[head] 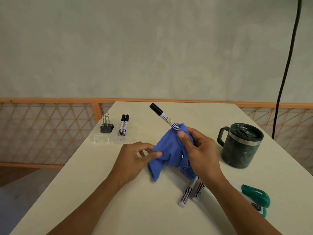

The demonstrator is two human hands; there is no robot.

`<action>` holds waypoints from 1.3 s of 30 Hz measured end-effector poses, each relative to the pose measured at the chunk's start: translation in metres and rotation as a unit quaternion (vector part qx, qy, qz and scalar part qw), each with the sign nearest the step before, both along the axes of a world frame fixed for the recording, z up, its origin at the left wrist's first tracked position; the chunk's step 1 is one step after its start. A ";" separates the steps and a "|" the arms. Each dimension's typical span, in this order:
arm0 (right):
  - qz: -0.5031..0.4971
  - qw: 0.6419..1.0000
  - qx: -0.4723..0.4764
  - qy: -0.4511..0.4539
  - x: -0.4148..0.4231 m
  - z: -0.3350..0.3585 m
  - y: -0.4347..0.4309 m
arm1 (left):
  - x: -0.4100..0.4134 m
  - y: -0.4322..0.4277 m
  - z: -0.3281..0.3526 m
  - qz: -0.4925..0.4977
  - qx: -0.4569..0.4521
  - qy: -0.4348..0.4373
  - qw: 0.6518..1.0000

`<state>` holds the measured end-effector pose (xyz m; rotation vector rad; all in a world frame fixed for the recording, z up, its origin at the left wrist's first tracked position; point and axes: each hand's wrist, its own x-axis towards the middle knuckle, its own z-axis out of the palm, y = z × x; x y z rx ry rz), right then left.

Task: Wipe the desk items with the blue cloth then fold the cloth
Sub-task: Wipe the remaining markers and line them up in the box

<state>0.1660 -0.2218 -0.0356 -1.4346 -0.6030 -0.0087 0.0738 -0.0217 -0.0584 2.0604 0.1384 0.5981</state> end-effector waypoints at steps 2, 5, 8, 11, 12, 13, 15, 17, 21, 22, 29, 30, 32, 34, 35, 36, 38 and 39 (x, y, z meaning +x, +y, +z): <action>-0.004 1.000 0.007 0.011 0.002 0.000 -0.002 | 0.000 0.006 0.005 0.031 -0.031 -0.026 0.999; -0.004 1.000 0.006 0.011 0.003 0.000 -0.002 | -0.003 0.011 0.010 0.060 -0.049 -0.069 0.995; -0.011 1.000 -0.006 0.008 0.003 -0.003 0.000 | -0.003 0.013 0.009 0.078 -0.042 -0.073 0.993; -0.041 0.998 -0.043 -0.008 0.005 -0.009 0.001 | -0.005 0.012 0.010 0.063 -0.025 -0.063 0.996; -0.051 0.997 -0.055 -0.013 0.005 -0.011 0.001 | -0.007 0.008 0.012 0.049 -0.001 -0.060 0.997; -0.060 0.996 -0.064 -0.018 0.005 -0.013 0.001 | -0.008 0.005 0.014 0.034 0.012 -0.057 0.998; -0.073 0.993 -0.086 -0.046 0.003 -0.016 0.003 | -0.009 -0.004 0.018 0.009 -0.019 -0.047 0.999; -0.079 0.985 -0.118 -0.093 -0.001 -0.018 0.007 | -0.007 -0.012 0.016 0.002 -0.069 -0.049 0.996; -0.080 0.979 -0.140 -0.124 -0.008 -0.017 0.013 | -0.004 -0.022 0.016 0.057 -0.179 -0.078 0.979; -0.076 0.978 -0.141 -0.130 -0.008 -0.017 0.013 | -0.004 -0.023 0.018 0.063 -0.215 -0.082 0.971; -0.046 0.957 -0.193 -0.210 -0.012 -0.019 0.009 | -0.003 -0.023 0.023 0.089 -0.302 -0.072 0.947; -0.045 0.953 -0.196 -0.227 -0.012 -0.018 0.009 | -0.002 -0.023 0.023 0.089 -0.305 -0.071 0.946; -0.051 0.942 -0.196 -0.267 -0.010 -0.019 0.008 | -0.002 -0.022 0.024 0.088 -0.304 -0.070 0.946; -0.060 0.934 -0.192 -0.295 -0.009 -0.020 0.007 | -0.002 -0.020 0.024 0.087 -0.301 -0.063 0.948; -0.063 0.932 -0.191 -0.301 -0.009 -0.021 0.008 | -0.002 -0.018 0.023 0.087 -0.300 -0.057 0.948; -0.060 0.933 -0.191 -0.298 -0.008 -0.020 0.007 | -0.001 -0.016 0.023 0.087 -0.297 -0.050 0.950; -0.046 0.937 -0.196 -0.287 -0.005 -0.018 0.005 | 0.000 -0.013 0.021 0.090 -0.292 -0.041 0.951; -0.036 0.936 -0.200 -0.286 -0.004 -0.017 0.004 | 0.000 -0.012 0.020 0.093 -0.291 -0.039 0.952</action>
